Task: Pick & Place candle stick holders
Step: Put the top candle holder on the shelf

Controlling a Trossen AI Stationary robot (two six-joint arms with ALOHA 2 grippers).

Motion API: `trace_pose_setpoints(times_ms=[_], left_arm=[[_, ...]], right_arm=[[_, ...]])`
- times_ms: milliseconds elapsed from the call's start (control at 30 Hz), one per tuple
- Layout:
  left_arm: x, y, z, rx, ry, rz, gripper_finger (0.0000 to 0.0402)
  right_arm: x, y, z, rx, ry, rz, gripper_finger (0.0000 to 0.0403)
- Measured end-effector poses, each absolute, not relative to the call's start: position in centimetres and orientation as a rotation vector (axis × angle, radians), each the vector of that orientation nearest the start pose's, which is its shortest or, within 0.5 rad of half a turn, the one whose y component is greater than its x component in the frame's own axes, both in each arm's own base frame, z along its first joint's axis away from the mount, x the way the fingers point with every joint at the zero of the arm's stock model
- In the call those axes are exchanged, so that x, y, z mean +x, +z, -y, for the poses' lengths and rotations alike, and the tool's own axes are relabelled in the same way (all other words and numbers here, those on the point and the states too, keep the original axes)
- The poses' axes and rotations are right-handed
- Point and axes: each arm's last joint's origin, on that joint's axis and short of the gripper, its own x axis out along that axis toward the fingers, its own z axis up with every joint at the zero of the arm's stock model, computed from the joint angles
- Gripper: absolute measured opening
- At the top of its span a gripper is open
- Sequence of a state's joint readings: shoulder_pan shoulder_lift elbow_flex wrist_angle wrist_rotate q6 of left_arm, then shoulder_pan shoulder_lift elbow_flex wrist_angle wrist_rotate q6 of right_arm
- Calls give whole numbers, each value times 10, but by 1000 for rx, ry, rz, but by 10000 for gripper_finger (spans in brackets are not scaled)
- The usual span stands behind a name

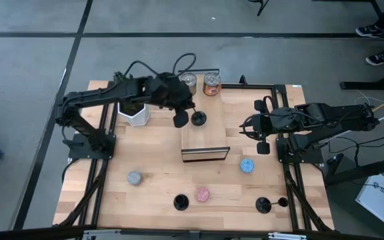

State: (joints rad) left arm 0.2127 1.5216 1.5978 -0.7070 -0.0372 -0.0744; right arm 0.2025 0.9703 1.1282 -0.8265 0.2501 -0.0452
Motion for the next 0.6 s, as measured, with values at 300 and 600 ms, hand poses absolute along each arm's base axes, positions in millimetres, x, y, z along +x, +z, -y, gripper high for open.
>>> trace_pose_setpoints(times_ms=[300,600], left_arm=[[315,385,-90,-146,313,-660,11],[309,382,-105,-167,357,-684,12]], right_arm=[[176,360,-29,-194,-31,-653,103],[176,360,-29,-194,-31,-653,103]])
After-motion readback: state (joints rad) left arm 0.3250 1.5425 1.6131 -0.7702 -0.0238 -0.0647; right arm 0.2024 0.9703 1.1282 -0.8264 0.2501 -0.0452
